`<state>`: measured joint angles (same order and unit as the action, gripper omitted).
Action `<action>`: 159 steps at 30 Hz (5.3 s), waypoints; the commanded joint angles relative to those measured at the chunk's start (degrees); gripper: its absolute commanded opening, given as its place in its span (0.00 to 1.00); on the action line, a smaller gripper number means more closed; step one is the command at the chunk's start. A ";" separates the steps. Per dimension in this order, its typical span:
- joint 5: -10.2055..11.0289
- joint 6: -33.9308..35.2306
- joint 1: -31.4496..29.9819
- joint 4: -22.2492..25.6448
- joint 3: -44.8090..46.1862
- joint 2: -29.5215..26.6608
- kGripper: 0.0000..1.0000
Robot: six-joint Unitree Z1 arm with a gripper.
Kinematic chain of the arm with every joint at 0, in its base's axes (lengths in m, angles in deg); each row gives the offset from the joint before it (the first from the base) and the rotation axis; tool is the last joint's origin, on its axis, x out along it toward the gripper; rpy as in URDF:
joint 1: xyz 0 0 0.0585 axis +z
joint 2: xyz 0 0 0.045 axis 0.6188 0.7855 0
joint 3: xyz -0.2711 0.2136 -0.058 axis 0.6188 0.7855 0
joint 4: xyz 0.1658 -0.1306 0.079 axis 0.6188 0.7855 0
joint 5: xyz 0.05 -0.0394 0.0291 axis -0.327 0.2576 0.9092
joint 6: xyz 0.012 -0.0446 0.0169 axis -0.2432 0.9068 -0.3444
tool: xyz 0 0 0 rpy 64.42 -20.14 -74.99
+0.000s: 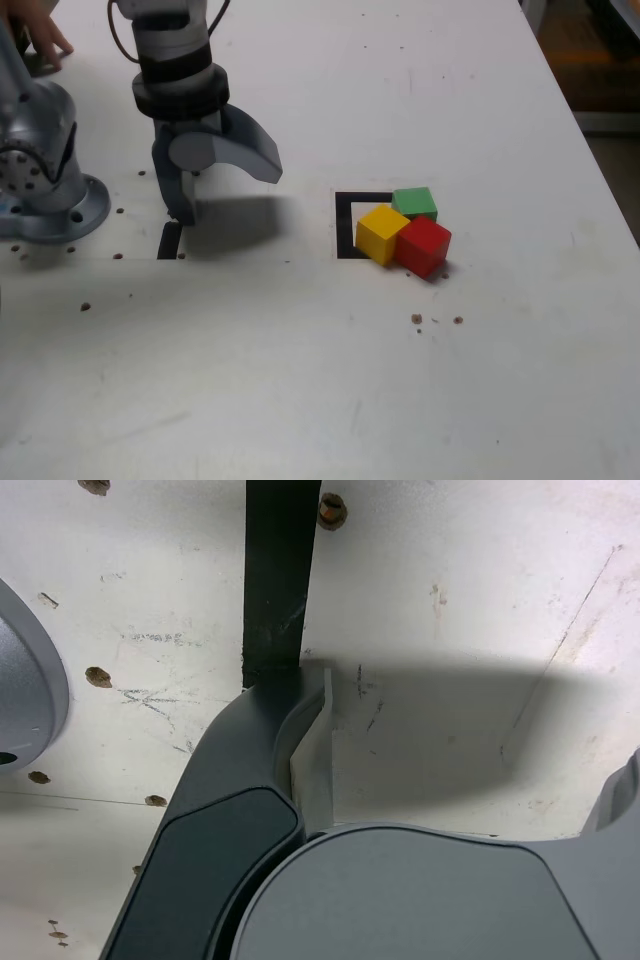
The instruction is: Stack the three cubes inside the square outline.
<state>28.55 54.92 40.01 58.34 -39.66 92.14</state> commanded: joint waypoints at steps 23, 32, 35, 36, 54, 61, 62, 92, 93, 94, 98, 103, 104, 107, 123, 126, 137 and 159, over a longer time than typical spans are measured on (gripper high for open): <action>0.23 -0.10 0.07 -0.14 -0.28 0.44 0.99; 0.19 -0.13 0.06 0.30 -2.71 2.80 0.99; -0.06 -0.51 0.06 1.03 -4.93 3.73 0.99; -0.15 -0.73 0.05 1.42 -5.85 3.95 0.99; 2.59 -8.43 0.07 14.92 -23.41 7.29 0.98; 3.03 -12.61 0.07 17.98 -28.03 9.99 0.98; 3.04 -12.80 0.07 18.44 -28.64 10.30 0.98; -0.78 3.11 -8.89 21.62 -51.07 19.77 0.98; -0.78 4.89 -9.61 21.60 -51.49 20.32 0.98; -0.78 6.71 -10.29 21.58 -51.78 20.85 0.98; -0.78 13.73 -12.69 21.57 -52.20 22.89 0.98; -0.81 20.40 -14.98 21.76 -53.00 25.43 0.98; -0.86 21.20 -15.27 21.78 -53.29 25.92 0.98; -1.26 23.14 -15.99 21.86 -54.17 27.35 0.98; -4.81 27.57 -18.91 20.78 -58.25 34.11 0.97; -5.06 28.07 -18.90 20.16 -57.90 34.66 0.97; -5.86 30.21 -17.77 19.28 -56.77 36.74 0.97; -6.25 30.23 -14.90 16.48 -53.93 38.70 0.95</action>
<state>22.33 85.19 24.96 75.03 -93.79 130.55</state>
